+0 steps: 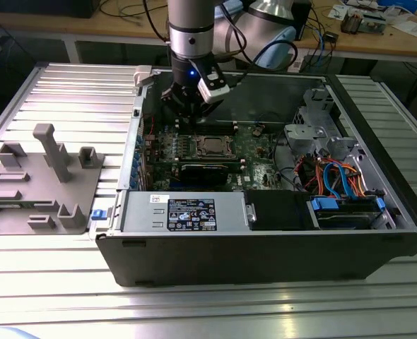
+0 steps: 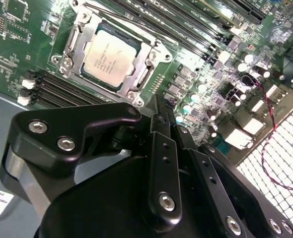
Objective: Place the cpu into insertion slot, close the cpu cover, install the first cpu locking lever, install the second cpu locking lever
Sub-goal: 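Install the first cpu locking lever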
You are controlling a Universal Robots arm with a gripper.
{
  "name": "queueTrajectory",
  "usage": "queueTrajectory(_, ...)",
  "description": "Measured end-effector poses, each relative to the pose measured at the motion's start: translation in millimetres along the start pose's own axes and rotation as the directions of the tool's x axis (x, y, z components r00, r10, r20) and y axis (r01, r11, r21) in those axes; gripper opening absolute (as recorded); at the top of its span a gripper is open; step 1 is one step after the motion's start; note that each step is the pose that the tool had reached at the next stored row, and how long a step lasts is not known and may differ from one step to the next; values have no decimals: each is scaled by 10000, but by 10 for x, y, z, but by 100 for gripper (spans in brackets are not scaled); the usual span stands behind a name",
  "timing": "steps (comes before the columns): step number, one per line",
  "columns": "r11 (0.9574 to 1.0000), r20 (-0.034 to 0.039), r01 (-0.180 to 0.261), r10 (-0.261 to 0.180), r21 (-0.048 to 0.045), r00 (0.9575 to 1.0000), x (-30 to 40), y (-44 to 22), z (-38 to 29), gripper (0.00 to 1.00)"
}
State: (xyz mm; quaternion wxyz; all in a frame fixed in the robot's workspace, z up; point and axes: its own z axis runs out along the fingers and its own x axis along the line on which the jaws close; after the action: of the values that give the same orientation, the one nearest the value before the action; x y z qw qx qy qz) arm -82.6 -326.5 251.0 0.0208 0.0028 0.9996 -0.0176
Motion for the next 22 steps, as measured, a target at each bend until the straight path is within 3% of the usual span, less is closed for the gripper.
queueTrajectory(14,10000,0,5,-5,1,10000,172,9,-8,11)
queueTrajectory(22,10000,1,8,-8,-7,10000,207,143,-14,11)
